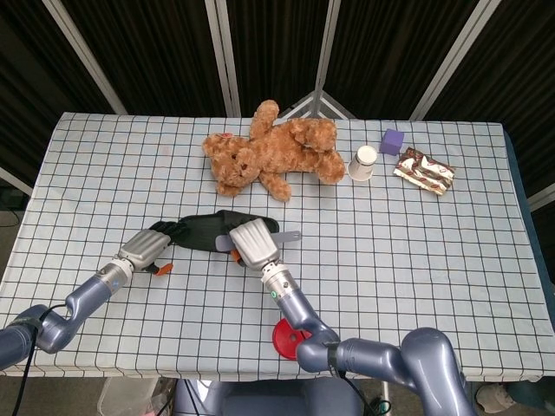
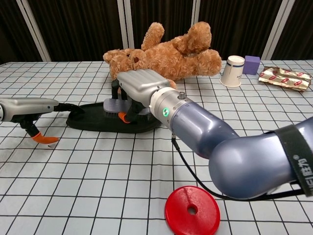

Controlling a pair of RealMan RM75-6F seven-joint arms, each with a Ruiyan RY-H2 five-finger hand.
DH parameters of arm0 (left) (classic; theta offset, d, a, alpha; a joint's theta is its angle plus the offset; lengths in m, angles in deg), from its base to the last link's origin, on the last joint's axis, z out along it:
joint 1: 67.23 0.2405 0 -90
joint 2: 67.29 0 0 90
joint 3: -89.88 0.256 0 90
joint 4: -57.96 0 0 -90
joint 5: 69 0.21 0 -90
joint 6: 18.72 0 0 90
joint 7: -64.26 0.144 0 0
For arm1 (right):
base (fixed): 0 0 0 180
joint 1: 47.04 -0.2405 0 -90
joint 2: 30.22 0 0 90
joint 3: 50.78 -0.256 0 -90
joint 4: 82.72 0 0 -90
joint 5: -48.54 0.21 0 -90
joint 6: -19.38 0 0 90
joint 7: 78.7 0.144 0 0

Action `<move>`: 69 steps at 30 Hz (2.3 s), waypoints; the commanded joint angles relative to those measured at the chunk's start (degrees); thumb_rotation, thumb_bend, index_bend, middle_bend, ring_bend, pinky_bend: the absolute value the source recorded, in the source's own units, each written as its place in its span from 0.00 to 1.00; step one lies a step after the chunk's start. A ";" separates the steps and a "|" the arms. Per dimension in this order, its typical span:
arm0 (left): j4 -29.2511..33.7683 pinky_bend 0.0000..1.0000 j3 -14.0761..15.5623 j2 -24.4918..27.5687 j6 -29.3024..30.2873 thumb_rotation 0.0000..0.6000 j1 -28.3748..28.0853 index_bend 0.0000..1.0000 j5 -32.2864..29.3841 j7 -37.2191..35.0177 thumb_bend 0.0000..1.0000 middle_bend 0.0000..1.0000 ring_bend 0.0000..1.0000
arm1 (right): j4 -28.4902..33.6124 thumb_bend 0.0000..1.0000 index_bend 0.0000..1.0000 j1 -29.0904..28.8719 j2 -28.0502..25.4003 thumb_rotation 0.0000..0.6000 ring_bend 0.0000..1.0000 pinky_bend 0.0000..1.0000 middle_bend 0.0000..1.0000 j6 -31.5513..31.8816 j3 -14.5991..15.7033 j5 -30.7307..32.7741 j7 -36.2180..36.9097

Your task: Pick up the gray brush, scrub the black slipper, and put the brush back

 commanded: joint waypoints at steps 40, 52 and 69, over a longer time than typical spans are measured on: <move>11.65 0.05 2.29 9.39 33.17 0.91 14.66 0.00 9.23 1.11 0.15 0.00 0.00 | 16.02 0.57 0.74 15.15 -22.24 1.00 0.54 0.57 0.62 8.59 4.61 -0.55 -1.52; 14.89 0.05 3.66 9.43 45.37 0.93 26.60 0.00 7.72 13.74 0.10 0.00 0.00 | 19.47 0.57 0.74 22.71 -27.70 1.00 0.54 0.57 0.62 6.95 14.62 -2.93 0.55; 13.96 0.05 2.34 8.51 39.97 0.93 25.53 0.00 7.46 13.47 0.09 0.00 0.00 | 18.74 0.57 0.23 23.47 -27.53 1.00 0.43 0.47 0.42 4.91 15.51 -5.46 2.42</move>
